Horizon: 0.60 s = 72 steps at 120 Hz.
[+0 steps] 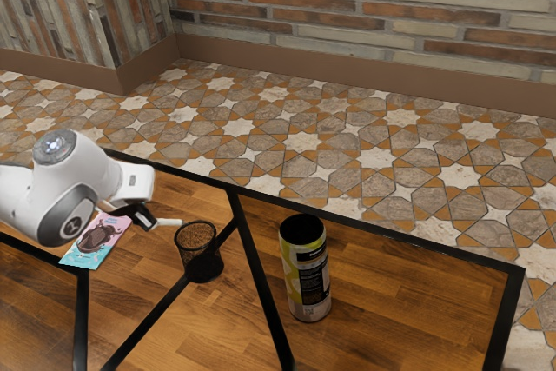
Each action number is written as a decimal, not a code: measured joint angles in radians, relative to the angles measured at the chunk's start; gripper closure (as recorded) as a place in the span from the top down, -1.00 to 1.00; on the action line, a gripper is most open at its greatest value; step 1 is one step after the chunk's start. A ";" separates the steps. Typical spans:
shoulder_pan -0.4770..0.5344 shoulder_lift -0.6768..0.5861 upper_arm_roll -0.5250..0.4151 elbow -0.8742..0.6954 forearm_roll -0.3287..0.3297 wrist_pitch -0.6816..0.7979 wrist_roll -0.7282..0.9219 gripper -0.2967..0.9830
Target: Take the marker out of the pen holder and place it to the left of the pen holder.
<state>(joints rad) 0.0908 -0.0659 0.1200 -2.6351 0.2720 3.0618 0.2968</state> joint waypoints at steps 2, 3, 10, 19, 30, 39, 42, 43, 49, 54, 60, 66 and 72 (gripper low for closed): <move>0.003 0.001 0.001 -0.001 0.000 0.003 0.002 -0.69; 0.004 0.002 0.002 -0.001 0.000 0.005 0.003 -0.69; 0.011 0.005 0.009 -0.001 0.001 0.011 0.007 -0.55; 0.018 0.006 0.015 -0.001 0.002 0.014 0.011 -0.29; 0.015 0.006 0.016 0.003 0.002 0.015 0.014 0.00; 0.009 0.004 0.016 0.032 0.000 0.007 0.016 0.16; 0.006 0.003 0.015 0.073 -0.005 -0.018 0.016 0.20; 0.005 0.003 0.014 0.087 -0.007 -0.028 0.015 0.21; -0.005 0.002 0.011 0.220 -0.053 -0.130 0.013 0.28; -0.014 0.009 0.008 0.372 -0.113 -0.259 0.009 0.33; -0.019 0.054 0.004 0.585 -0.180 -0.447 -0.002 0.37; -0.010 0.116 -0.007 0.785 -0.235 -0.631 -0.015 0.41; 0.008 0.196 -0.037 1.009 -0.275 -0.804 -0.025 0.43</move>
<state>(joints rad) 0.0985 0.1298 0.0826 -1.6257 -0.0026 2.2574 0.2719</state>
